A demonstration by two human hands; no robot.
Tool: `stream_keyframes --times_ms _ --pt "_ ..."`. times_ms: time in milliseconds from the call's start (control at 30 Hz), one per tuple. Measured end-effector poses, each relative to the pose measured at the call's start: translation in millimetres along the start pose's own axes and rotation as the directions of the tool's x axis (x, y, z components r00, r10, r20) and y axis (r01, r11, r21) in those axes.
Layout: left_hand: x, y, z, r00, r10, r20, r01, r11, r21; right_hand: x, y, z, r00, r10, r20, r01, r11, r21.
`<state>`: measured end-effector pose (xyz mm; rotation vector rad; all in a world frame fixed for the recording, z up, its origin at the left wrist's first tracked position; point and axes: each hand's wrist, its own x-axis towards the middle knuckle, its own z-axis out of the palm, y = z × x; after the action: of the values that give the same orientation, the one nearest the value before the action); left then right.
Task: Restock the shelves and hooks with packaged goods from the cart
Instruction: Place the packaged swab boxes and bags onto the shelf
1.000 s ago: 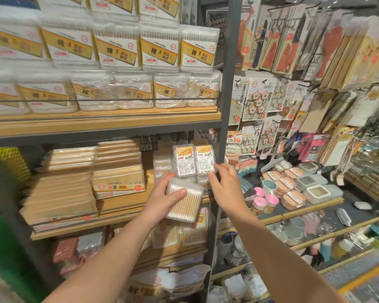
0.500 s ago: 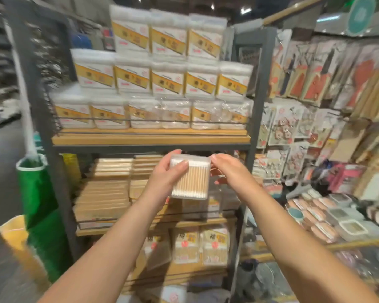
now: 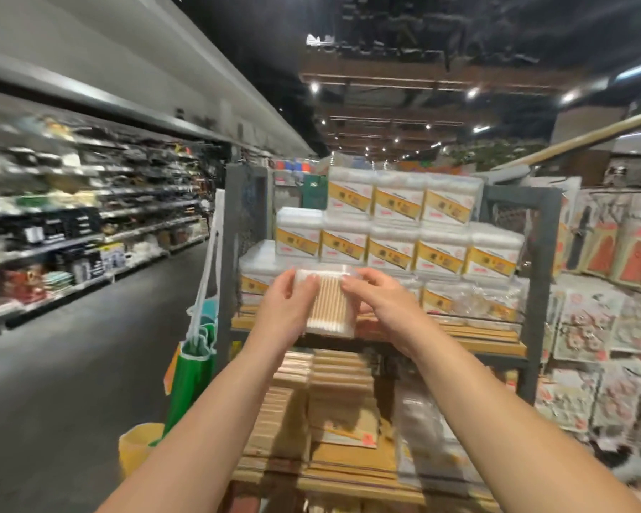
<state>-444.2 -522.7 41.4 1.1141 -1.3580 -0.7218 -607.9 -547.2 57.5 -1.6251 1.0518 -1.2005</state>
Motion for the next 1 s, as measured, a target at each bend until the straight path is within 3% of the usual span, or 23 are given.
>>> stream_keyframes --times_ms 133,167,233,300,400,500,600,667,733,867,1000 --pt "-8 5 -3 0.996 0.092 -0.019 -0.087 0.980 0.179 9 -9 18 0.991 -0.054 -0.125 0.050 0.998 -0.037" --pt "-10 6 -3 0.997 0.071 0.026 -0.074 0.989 0.127 11 -10 21 0.990 -0.071 -0.121 0.068 0.997 -0.030" --pt "-10 9 -6 0.986 -0.006 0.166 0.039 0.980 -0.195 13 -12 25 0.992 -0.084 -0.096 0.086 0.996 0.017" --pt "-10 12 -13 0.970 -0.079 0.230 0.180 0.870 -0.460 15 -14 22 0.995 -0.076 -0.064 0.081 0.993 0.083" --pt "0 4 -21 0.927 -0.231 0.296 0.373 0.659 -0.653 18 -17 11 0.991 -0.131 -0.032 0.130 0.991 -0.031" --pt "8 1 -23 0.893 -0.217 0.395 0.447 0.544 -0.710 23 -17 1 0.994 -0.076 0.075 0.081 0.994 -0.074" --pt "17 -1 -17 0.906 -0.242 0.346 0.412 0.694 -0.591 26 -17 0 0.989 0.038 0.146 -0.054 0.992 0.111" --pt "21 -2 -13 0.940 -0.224 0.259 0.318 0.851 -0.417 29 -15 0 0.992 0.000 0.124 -0.004 1.000 0.030" --pt "25 0 -13 0.962 -0.164 0.218 0.217 0.944 -0.248 31 -15 0 0.995 -0.041 0.089 0.048 0.996 -0.073" --pt "38 11 -18 0.976 0.007 0.216 0.004 0.999 -0.049 42 -18 -1 0.996 -0.083 0.026 0.084 0.996 -0.020" --pt "65 31 -25 0.988 0.140 0.068 -0.127 0.977 -0.169 52 -32 -19 0.989 -0.132 -0.068 0.138 0.987 0.088"
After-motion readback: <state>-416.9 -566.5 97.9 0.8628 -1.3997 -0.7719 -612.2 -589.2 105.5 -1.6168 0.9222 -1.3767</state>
